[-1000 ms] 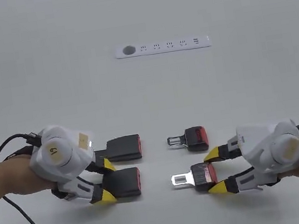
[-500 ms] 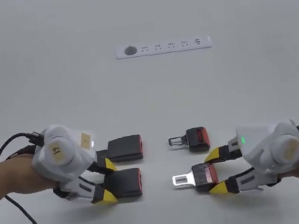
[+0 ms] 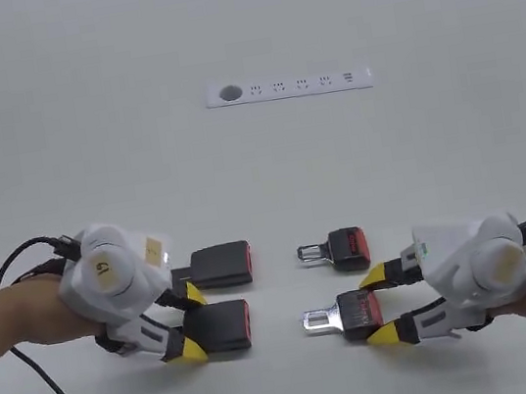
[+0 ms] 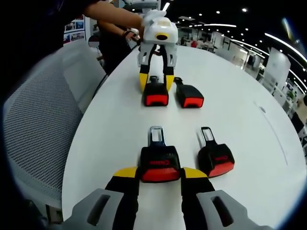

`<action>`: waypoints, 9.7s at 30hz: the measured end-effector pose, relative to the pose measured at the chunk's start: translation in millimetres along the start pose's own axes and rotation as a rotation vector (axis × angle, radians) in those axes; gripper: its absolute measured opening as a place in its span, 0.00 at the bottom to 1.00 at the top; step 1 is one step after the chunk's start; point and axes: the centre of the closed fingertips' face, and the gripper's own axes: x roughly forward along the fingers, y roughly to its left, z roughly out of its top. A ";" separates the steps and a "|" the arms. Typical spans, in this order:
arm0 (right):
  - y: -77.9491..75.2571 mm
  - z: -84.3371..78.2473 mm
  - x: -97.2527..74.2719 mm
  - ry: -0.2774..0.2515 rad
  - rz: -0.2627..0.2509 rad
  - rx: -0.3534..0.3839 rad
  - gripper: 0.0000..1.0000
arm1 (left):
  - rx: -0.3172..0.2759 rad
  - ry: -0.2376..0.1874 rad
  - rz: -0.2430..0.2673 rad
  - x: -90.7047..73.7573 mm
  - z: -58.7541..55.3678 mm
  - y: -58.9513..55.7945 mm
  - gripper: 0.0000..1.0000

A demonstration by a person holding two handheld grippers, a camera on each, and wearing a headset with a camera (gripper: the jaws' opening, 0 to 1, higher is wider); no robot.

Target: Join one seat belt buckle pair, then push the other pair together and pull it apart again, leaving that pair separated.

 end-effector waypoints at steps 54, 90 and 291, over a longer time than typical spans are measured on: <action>-3.6 30.2 31.5 -0.017 0.001 -0.007 0.30 | -0.021 0.013 0.003 0.2 0.3 0.4 0.32; -0.2 54.9 52.3 -0.071 0.011 -0.003 0.30 | -0.029 0.007 0.007 0.6 3.0 -1.2 0.32; -69.6 24.8 -5.9 0.021 -0.088 0.037 0.43 | -0.050 -0.062 0.148 -35.8 30.4 63.7 0.44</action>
